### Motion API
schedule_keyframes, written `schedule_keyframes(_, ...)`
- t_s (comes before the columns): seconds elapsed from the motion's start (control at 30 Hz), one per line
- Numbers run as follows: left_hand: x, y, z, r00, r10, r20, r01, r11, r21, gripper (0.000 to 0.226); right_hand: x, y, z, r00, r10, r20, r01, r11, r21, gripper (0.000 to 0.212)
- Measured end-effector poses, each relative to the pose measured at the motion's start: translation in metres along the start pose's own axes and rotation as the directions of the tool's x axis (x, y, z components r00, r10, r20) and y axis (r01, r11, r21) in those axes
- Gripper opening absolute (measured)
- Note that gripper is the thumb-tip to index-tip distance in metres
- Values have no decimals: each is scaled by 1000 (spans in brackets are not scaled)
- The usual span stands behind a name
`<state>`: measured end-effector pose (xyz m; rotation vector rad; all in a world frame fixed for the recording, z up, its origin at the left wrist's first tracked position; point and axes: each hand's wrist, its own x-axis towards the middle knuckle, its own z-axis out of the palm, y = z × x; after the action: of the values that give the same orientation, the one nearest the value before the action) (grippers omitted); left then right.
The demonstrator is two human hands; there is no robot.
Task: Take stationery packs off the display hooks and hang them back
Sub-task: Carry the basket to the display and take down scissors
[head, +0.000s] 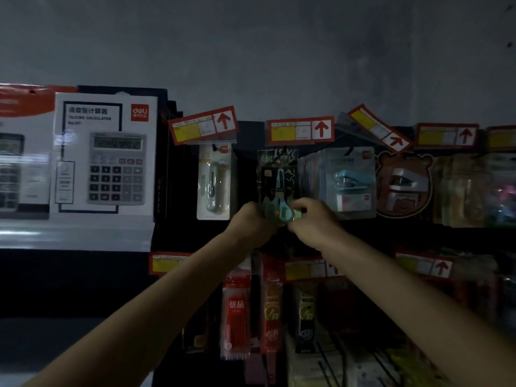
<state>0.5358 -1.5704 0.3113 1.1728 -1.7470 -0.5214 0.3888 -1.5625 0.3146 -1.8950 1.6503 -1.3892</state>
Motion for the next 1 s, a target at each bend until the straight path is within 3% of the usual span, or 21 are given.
schedule_keyframes(0.17, -5, 6, -2, 998, -3, 63, 6, 999, -46, 26, -2, 1, 2, 996, -30, 85, 41, 991, -128, 58)
schedule_keyframes(0.27, -8, 9, -7, 996, 82, 45, -84, 996, 37, 7, -3, 4, 3, 991, -73, 116, 93, 980, -176, 65)
schedule_keyframes(0.37, -14, 18, -12, 988, 151, 0, -150, 981, 126, 41, -5, -3, -1, 978, -204, 39, 208, 965, -162, 55)
schedule_keyframes(0.47, -23, 20, -17, 973, 217, -72, -198, 957, 210, 41, 0, -19, -3, 928, -353, -118, 298, 894, -333, 48)
schedule_keyframes(0.53, -33, 17, -20, 952, 283, -119, -257, 946, 197, 36, 9, -28, 1, 909, -399, -122, 291, 816, -499, 53)
schedule_keyframes(0.67, -56, 13, -25, 923, 370, -103, -355, 924, 140, 40, 28, -40, 5, 971, -239, 1, 182, 737, -651, 89)
schedule_keyframes(0.87, -70, 2, -30, 895, 427, -127, -417, 904, 95, 46, 52, -45, 15, 982, -185, 34, 161, 738, -656, 82)
schedule_keyframes(1.0, -78, -3, -33, 866, 482, -129, -458, 871, 178, 50, 62, -43, 17, 982, -177, 63, 172, 721, -671, 83)
